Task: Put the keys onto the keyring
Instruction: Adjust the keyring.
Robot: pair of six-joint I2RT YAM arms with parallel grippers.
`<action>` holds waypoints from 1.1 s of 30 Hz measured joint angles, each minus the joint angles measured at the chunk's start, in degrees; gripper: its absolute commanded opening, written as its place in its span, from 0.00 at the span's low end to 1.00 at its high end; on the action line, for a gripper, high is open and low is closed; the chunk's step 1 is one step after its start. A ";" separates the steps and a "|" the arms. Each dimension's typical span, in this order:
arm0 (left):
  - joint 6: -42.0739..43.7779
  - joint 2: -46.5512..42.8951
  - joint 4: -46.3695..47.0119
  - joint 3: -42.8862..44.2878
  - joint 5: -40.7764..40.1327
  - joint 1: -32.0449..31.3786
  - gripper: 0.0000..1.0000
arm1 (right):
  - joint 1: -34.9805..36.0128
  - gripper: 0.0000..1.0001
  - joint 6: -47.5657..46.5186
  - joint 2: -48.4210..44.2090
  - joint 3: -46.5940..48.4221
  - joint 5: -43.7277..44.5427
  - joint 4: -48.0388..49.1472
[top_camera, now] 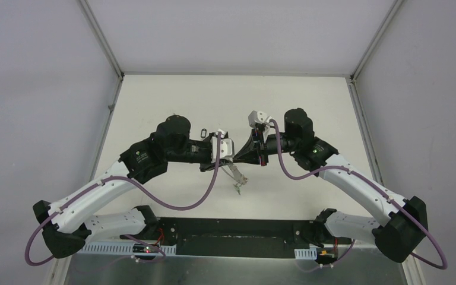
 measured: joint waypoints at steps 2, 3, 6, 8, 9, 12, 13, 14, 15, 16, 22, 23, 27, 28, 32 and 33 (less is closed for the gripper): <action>0.02 0.63 -0.33 0.13 -0.26 0.00 0.27 | 0.00 0.00 0.11 0.13 0.00 0.00 -0.02; 0.07 0.87 -0.57 0.22 -0.42 0.00 0.26 | 0.00 0.00 0.13 0.13 0.00 0.00 -0.02; 0.11 1.73 -1.53 0.48 -0.79 -0.26 0.21 | 0.02 0.00 0.15 0.13 0.00 0.00 0.00; 0.35 2.12 -1.95 0.74 -1.01 -0.39 0.17 | 0.02 0.00 0.20 0.13 0.00 0.00 -0.11; 0.42 2.21 -2.14 0.87 -1.07 -0.50 0.13 | 0.02 0.00 0.24 0.13 0.00 0.00 -0.13; 1.05 2.69 -3.34 1.97 -2.01 -0.85 0.00 | 0.07 0.00 0.31 0.13 0.00 -0.02 -0.09; 1.29 2.86 -3.87 2.36 -2.51 -1.09 0.00 | 0.07 0.00 0.31 0.13 0.00 -0.07 -0.11; 1.62 3.13 -4.22 2.73 -2.97 -1.14 0.00 | 0.07 0.00 0.33 0.13 0.00 -0.11 -0.09; 1.73 3.32 -4.44 2.99 -3.21 -1.14 0.00 | 0.13 0.00 0.35 0.13 0.00 -0.13 -0.09; 1.79 3.56 -4.74 3.32 -3.54 -1.14 0.00 | 0.17 0.00 0.35 0.13 0.00 -0.02 -0.02; 1.84 3.74 -5.46 3.52 -4.72 -1.86 0.00 | 0.20 0.00 0.50 0.17 0.00 0.00 -0.42; 1.77 3.74 -5.49 3.52 -4.96 -1.86 0.00 | 0.20 0.06 0.50 0.22 0.00 0.02 -0.42; 0.90 3.72 -5.95 3.50 -6.01 -1.86 0.00 | 0.22 0.39 0.76 0.24 0.00 0.70 -0.37; 0.59 3.72 -6.36 3.43 -6.25 -1.86 0.00 | 0.22 0.46 0.83 0.24 0.00 1.29 -0.17; -1.09 3.61 -6.62 1.42 -7.61 -1.84 0.00 | 0.20 0.67 1.05 0.22 0.00 4.48 -0.09; -1.55 3.48 -6.58 0.52 -8.04 -1.77 0.00 | 0.20 0.70 1.18 0.22 0.00 5.42 -0.11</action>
